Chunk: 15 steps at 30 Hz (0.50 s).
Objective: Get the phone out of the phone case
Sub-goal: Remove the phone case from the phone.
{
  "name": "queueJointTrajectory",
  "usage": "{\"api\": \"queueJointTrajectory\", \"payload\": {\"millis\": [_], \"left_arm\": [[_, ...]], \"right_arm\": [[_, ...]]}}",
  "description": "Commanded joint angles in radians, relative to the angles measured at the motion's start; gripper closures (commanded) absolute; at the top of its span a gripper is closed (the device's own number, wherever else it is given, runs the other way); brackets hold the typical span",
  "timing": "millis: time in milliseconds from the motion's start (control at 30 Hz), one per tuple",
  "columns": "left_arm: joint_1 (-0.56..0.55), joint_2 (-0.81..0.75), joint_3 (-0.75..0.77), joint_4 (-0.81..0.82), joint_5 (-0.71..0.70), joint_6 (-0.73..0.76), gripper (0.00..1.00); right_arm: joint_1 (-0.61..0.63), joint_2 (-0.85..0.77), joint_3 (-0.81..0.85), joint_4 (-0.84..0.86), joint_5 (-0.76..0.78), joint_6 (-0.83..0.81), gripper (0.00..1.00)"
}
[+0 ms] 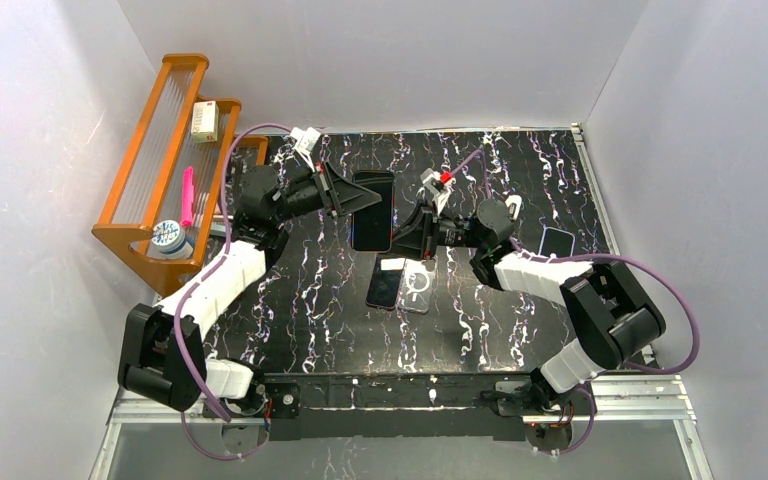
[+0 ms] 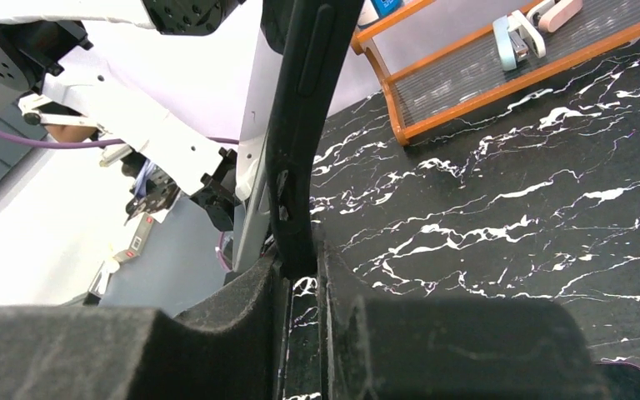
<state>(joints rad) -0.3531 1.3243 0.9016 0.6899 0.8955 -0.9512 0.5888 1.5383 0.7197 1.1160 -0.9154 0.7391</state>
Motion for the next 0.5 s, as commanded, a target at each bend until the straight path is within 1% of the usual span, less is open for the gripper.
{"api": "queueJointTrajectory", "payload": {"millis": [0,200,467], "left_arm": [[-0.085,-0.033,-0.038,-0.032,0.102,-0.065,1.0],[-0.105,-0.005,-0.054,-0.03,0.072,-0.063,1.0],[-0.162,0.056,-0.073,-0.03,0.038,-0.049,1.0]], "right_arm": [[-0.01,-0.02,0.021,0.226,0.221,0.044,0.73],[-0.011,-0.018,0.018,0.272,0.223,0.085,0.67],[-0.013,-0.023,-0.002,0.31,0.264,0.124,0.64]]}}
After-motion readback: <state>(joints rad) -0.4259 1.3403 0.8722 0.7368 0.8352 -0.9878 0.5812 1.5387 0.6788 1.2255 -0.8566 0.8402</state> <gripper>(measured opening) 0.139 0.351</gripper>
